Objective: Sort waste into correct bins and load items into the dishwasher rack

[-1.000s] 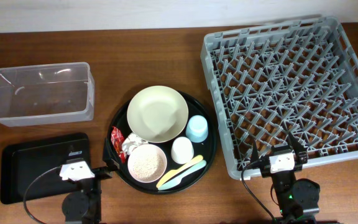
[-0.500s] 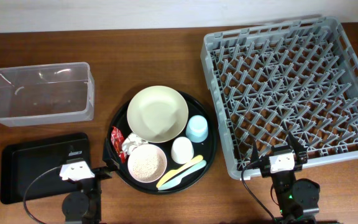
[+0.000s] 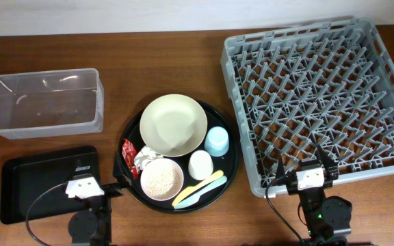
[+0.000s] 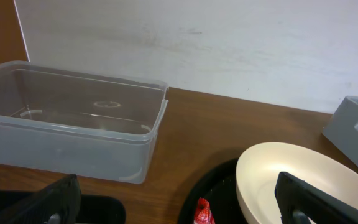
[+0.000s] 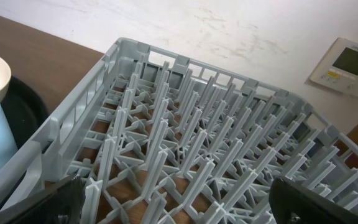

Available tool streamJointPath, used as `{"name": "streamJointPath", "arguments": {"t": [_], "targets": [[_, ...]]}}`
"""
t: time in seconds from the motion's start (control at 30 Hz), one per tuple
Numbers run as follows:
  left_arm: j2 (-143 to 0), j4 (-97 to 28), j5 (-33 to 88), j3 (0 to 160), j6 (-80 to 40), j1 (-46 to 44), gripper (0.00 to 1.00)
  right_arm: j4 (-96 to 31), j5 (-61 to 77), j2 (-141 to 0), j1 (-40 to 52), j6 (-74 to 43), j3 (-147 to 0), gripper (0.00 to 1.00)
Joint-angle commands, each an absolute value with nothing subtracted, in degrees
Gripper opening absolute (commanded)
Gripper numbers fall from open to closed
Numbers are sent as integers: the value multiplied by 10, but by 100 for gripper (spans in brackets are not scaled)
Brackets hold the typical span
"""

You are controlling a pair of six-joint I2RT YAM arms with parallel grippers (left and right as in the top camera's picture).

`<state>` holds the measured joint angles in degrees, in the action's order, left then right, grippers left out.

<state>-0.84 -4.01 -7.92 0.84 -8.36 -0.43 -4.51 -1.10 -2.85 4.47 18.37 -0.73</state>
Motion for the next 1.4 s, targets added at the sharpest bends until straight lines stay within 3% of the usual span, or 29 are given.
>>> {"name": "streamJointPath", "arguments": {"t": [0.0, 1.03, 1.23, 1.37], "targets": [[-4, -39, -73, 5, -74, -1, 99, -53, -28, -30, 41, 180, -8, 98], [-4, -39, -73, 5, -74, -1, 99, 6, 27, -30, 41, 190, -8, 98], [-4, -39, -73, 5, -74, -1, 99, -13, 41, -30, 41, 52, -67, 98], [-4, -39, -73, 5, -74, -1, 99, -83, 41, -67, 41, 40, -188, 98]]}}
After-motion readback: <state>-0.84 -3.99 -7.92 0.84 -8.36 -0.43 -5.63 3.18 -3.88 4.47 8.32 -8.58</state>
